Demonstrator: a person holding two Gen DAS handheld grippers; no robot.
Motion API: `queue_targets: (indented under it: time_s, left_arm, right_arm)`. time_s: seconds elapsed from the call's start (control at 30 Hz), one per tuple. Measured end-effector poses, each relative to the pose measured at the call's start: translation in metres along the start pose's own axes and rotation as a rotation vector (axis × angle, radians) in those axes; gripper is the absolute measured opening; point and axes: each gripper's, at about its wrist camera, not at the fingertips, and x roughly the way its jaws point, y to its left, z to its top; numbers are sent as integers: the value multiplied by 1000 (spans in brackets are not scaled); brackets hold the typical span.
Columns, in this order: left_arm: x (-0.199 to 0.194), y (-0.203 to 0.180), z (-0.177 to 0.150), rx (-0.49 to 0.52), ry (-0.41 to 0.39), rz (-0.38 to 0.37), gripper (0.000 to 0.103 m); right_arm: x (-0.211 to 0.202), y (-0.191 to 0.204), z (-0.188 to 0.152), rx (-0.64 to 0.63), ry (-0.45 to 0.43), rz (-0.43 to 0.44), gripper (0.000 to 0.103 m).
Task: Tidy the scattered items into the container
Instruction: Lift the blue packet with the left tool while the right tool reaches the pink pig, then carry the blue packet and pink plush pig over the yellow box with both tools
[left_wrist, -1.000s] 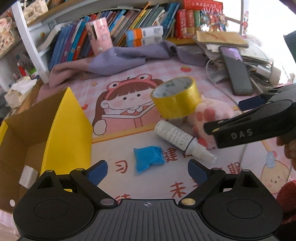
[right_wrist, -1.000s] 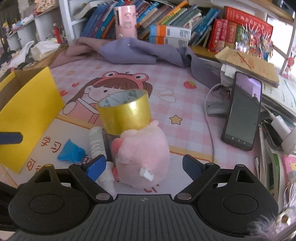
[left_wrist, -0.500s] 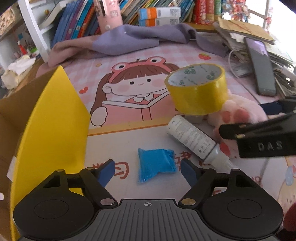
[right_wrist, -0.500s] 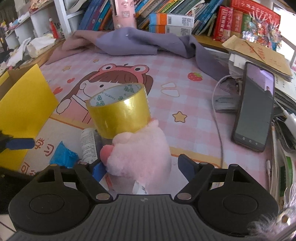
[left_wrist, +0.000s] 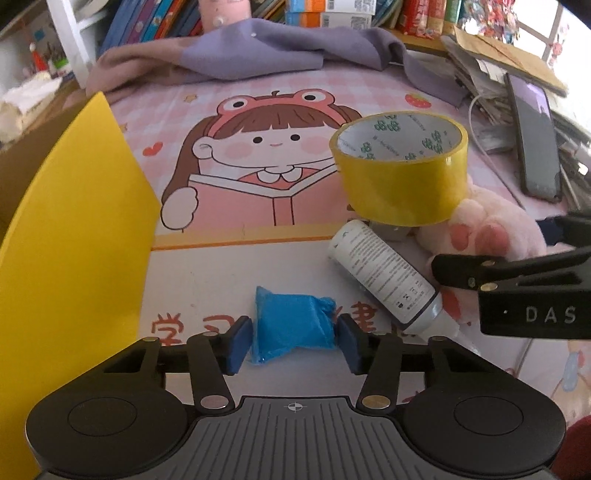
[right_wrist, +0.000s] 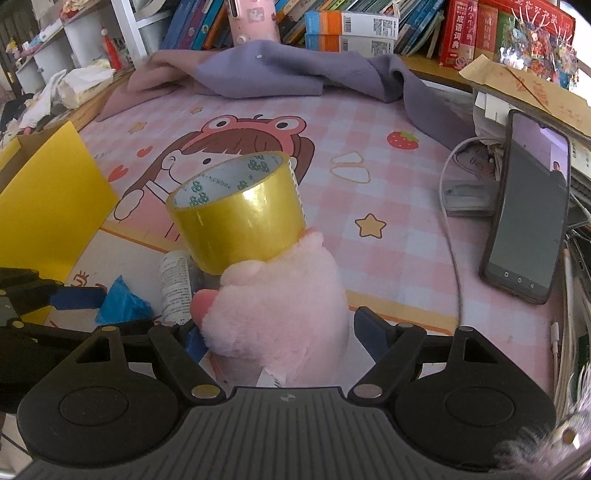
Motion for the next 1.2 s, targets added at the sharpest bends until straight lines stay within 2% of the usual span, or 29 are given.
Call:
queue_targets:
  time_s: [0.33,0.63,0.8,0.93,1.03,1.2]
  left_arm:
    - [-11,-2,-1,12,-29,-27,38]
    - [-35,-8,-6,14,-77,-41,37]
    - [-45,-9,-11,13,-101,-49,36]
    - [-48,-9,-15,-9,-104,-62,36]
    - [-51,-12,-17,-15,-114,-71,35]
    - [-54,-18,-20,-19,-122,-94,35]
  right_arm:
    - [-6,4,-1,-16,10,9,61]
    - [-19,-10,-7,61,-15,-15,61]
    - [-30,-5,-12,28,-43,-5,61]
    - [-28,-1,-19,-5,5,-45,61]
    - [-33,-5,-22,-2,0,-82,61]
    - [-39,-12,-30,14,1,-47,61]
